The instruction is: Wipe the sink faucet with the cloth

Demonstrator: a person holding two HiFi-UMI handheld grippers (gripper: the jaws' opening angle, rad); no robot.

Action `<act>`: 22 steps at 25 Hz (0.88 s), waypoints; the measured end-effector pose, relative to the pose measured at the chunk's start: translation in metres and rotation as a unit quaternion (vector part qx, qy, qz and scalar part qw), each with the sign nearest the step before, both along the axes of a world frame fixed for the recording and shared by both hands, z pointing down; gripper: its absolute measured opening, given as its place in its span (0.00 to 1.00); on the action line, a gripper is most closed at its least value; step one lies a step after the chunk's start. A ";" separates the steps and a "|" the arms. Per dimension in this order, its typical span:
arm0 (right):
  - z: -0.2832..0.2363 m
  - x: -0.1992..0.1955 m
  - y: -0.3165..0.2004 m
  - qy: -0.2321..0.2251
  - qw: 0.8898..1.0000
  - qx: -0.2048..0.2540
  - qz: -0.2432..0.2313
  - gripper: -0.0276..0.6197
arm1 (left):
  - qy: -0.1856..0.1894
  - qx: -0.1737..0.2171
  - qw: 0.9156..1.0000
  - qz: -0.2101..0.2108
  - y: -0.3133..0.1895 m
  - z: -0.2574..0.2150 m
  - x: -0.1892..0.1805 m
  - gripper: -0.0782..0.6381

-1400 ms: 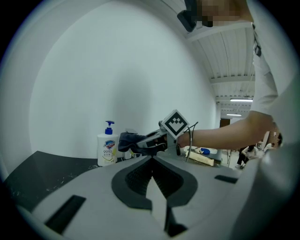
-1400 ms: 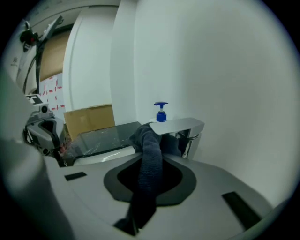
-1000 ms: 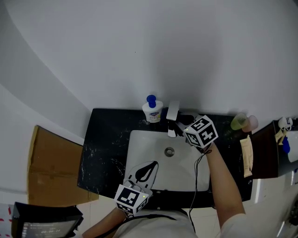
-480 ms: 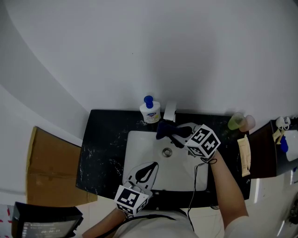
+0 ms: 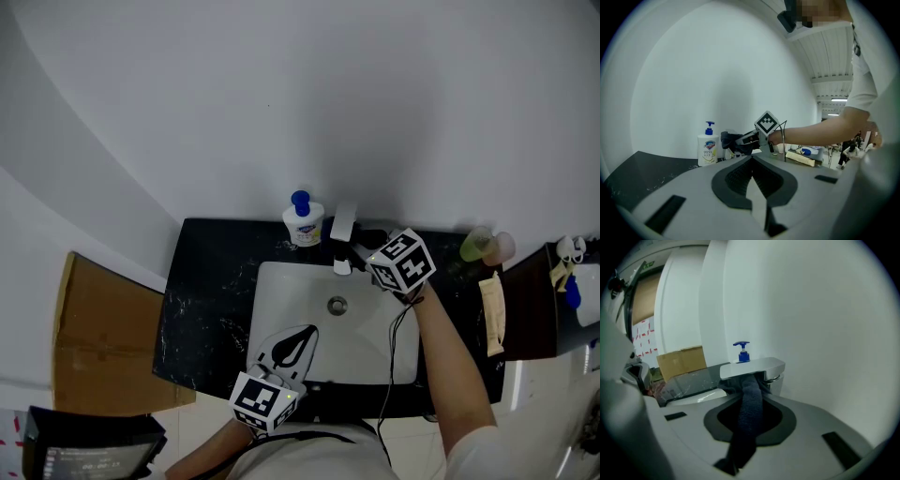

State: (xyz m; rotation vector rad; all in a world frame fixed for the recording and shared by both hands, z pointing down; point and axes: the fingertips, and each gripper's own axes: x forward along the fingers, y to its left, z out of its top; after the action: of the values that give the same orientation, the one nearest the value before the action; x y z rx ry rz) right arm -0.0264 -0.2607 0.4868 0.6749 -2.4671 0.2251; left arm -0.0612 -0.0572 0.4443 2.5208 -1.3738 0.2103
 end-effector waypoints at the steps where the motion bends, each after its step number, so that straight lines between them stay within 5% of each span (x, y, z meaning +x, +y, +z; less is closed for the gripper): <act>1: 0.000 0.000 0.003 -0.007 1.000 -0.003 0.006 0.13 | 0.001 0.001 1.000 0.001 0.000 0.000 0.001 0.11; 14: -0.001 -0.001 0.070 0.021 0.998 0.006 -0.061 0.13 | 0.007 0.003 1.000 0.020 -0.001 0.000 0.012 0.11; 22: -0.001 -0.001 0.008 0.005 1.000 0.002 -0.015 0.13 | 0.004 0.000 1.000 0.021 -0.006 0.000 0.014 0.11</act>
State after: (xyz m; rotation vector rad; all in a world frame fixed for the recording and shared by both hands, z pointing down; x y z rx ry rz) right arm -0.0270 -0.2531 0.4857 0.6382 -2.4666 0.2037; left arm -0.0476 -0.0637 0.4447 2.5500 -1.3184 0.2069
